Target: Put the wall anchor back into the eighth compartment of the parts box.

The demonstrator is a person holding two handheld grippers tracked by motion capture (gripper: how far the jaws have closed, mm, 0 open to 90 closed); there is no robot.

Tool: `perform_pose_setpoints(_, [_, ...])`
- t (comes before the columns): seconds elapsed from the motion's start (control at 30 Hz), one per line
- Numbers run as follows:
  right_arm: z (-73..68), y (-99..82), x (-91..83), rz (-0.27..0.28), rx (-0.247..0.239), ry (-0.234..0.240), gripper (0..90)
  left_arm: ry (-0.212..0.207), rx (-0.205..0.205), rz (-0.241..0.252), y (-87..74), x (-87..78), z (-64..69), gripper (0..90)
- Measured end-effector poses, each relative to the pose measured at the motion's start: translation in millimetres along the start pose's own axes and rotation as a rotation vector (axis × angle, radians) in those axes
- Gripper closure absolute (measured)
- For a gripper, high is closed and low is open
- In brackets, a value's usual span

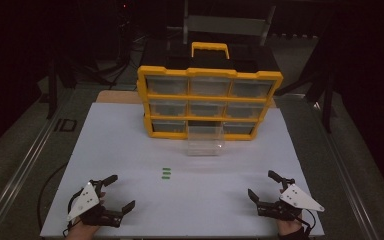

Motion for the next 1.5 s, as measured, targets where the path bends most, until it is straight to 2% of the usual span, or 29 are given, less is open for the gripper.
perform_pose_setpoints(0.8, [-4.2,5.4,-3.4,0.027,-0.020,0.007,7.9,-0.015,-0.014,-0.002,1.7,1.5,1.6,0.0])
perform_pose_setpoints(0.93, [-4.1,6.5,-3.7,0.037,-0.020,0.005,7.9,-0.025,-0.040,0.008,9.4,3.4,1.0,0.0])
perform_pose_setpoints(0.97, [-4.5,6.7,-3.5,0.040,-0.021,0.006,7.9,-0.050,-0.052,-0.019,15.5,6.5,1.1,0.0])
perform_pose_setpoints(1.07, [-5.2,7.2,-2.9,0.040,-0.025,0.009,7.9,-0.065,-0.048,-0.031,24.0,10.1,0.6,0.0])
perform_pose_setpoints(1.13, [-5.4,8.1,-3.1,0.044,-0.029,0.010,7.9,-0.095,-0.065,-0.037,33.5,13.2,-1.5,0.0])
perform_pose_setpoints(1.27, [-5.1,10.4,-3.7,0.053,-0.025,0.014,8.0,-0.153,-0.058,0.007,52.9,18.5,-6.6,0.0])
perform_pose_setpoints(1.33, [-5.3,11.0,-3.4,0.056,-0.025,0.020,8.0,-0.166,-0.050,0.011,61.1,21.6,-9.7,0.0])
perform_pose_setpoints(1.37, [-5.7,10.8,-3.0,0.050,-0.023,0.019,8.0,-0.177,-0.026,0.008,68.5,24.8,-11.9,0.0])
perform_pose_setpoints(1.5, [-6.9,10.9,-2.1,0.049,-0.020,0.029,8.0,-0.209,0.002,0.011,81.2,32.5,-15.4,0.0])
Point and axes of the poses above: each handheld gripper's, and its own axes: x roughly forward along the jaws, y roughly out of its top, z roughly to its right, the point moved 3 cm from there along x, roughly forward along the jaws, and after that the axes turned 15 degrees about z, right-handed, at the moved point
